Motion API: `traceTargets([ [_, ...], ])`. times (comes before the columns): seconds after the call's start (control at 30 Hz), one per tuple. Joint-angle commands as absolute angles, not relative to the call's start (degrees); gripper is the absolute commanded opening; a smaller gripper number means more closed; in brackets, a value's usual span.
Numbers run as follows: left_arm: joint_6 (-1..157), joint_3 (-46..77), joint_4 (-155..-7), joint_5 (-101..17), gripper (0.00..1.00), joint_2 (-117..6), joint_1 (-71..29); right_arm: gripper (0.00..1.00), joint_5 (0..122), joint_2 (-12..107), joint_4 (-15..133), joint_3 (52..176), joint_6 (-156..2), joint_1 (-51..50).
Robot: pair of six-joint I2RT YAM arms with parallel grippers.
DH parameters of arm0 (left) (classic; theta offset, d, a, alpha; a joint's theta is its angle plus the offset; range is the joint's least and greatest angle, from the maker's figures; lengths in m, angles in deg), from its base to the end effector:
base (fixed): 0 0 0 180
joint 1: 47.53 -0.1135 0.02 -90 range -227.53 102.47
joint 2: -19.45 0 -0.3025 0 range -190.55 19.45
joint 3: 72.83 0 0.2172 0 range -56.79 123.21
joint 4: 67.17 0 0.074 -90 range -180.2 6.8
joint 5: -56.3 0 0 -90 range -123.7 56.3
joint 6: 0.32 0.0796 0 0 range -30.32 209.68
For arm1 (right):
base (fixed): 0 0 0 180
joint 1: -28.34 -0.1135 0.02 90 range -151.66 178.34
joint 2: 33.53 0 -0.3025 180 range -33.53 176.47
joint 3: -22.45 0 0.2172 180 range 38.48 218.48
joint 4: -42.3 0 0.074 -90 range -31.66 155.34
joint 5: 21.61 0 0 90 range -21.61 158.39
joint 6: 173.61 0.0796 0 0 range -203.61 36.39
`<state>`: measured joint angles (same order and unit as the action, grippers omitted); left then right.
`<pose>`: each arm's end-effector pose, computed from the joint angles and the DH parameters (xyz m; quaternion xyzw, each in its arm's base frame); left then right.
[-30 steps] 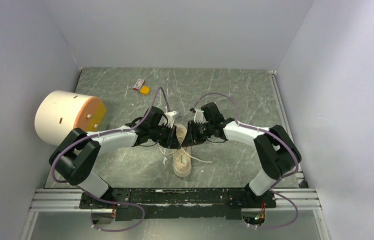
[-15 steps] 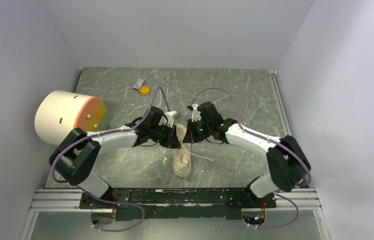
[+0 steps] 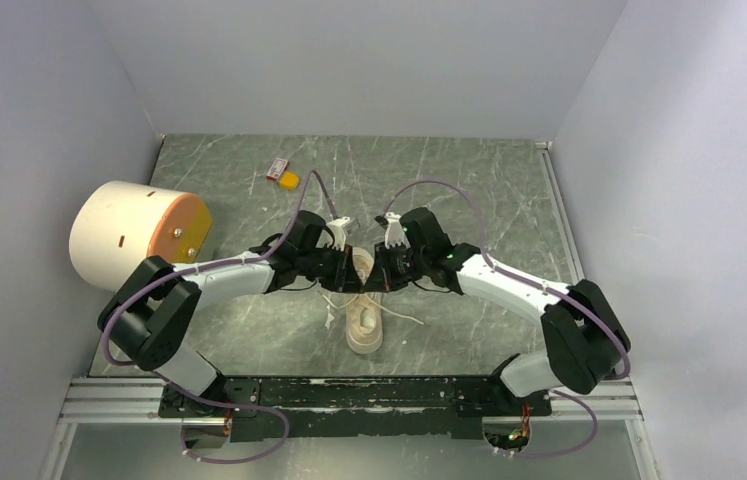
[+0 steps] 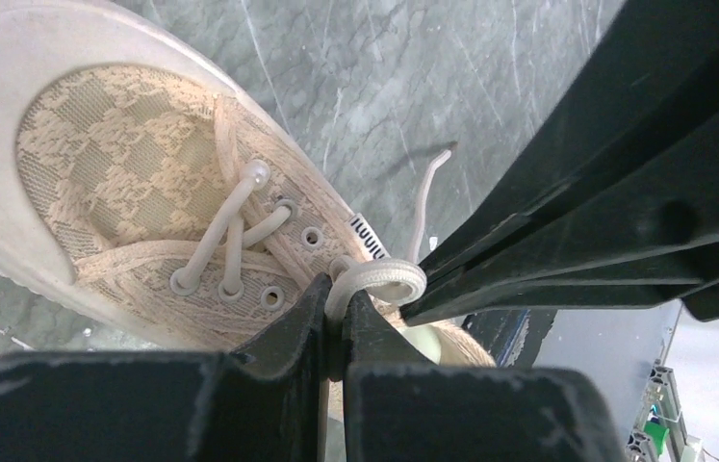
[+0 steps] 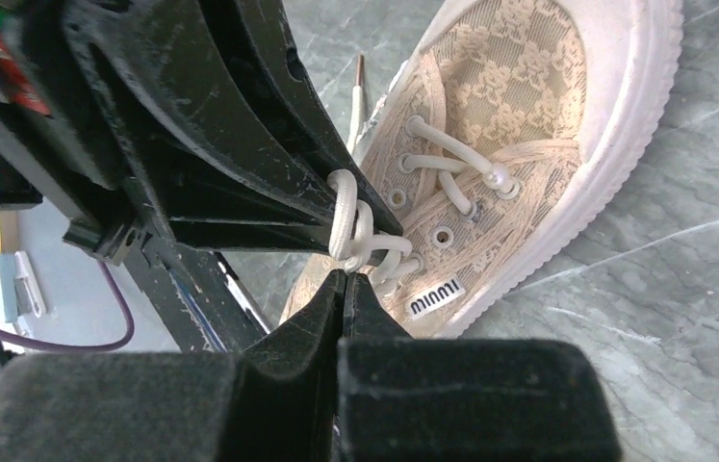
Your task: Tie the shoes
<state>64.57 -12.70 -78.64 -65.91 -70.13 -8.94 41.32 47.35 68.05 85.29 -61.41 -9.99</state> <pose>0.2188 -0.2288 0.2166 0.2170 0.8544 -0.4249 0.2058 0.1997 0.2040 0.2447 -0.2164 0.8725 0.3782 0.2210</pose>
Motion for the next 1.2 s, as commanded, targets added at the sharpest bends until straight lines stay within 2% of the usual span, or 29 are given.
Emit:
traceTargets([
  [0.0,63.05,-13.52,-74.27,-68.67,0.05,-68.69,-9.29,0.00,38.62,49.14,66.82,86.40,-61.65,-10.05],
  [0.37,62.27,-14.39,-70.48,-72.37,0.05,-70.98,-9.29,0.00,29.49,51.03,60.76,86.62,-58.89,-10.03],
  [0.6,59.72,-17.91,-63.83,-75.45,0.05,-70.93,-9.29,0.00,29.20,52.97,61.47,87.64,-58.14,-9.94],
  [0.67,60.10,-18.39,-64.19,-75.13,0.05,-70.69,-9.38,0.08,29.96,52.76,65.47,88.81,-59.47,-9.35],
  [0.73,60.00,-19.13,-63.95,-74.97,0.05,-70.27,-9.51,0.22,30.09,51.45,68.55,88.67,-59.93,-8.11],
  [0.83,59.96,-19.74,-63.77,-74.84,0.05,-70.26,-9.71,0.32,29.40,49.69,73.85,88.40,-61.89,-6.05],
  [1.0,60.06,-19.80,-63.58,-74.95,0.05,-70.88,-9.82,0.37,30.83,46.24,80.93,87.48,-64.15,-3.95],
  [1.17,60.69,-19.15,-64.55,-75.08,0.05,-70.99,-10.00,0.37,31.85,45.22,79.94,85.88,-62.64,-1.35],
])
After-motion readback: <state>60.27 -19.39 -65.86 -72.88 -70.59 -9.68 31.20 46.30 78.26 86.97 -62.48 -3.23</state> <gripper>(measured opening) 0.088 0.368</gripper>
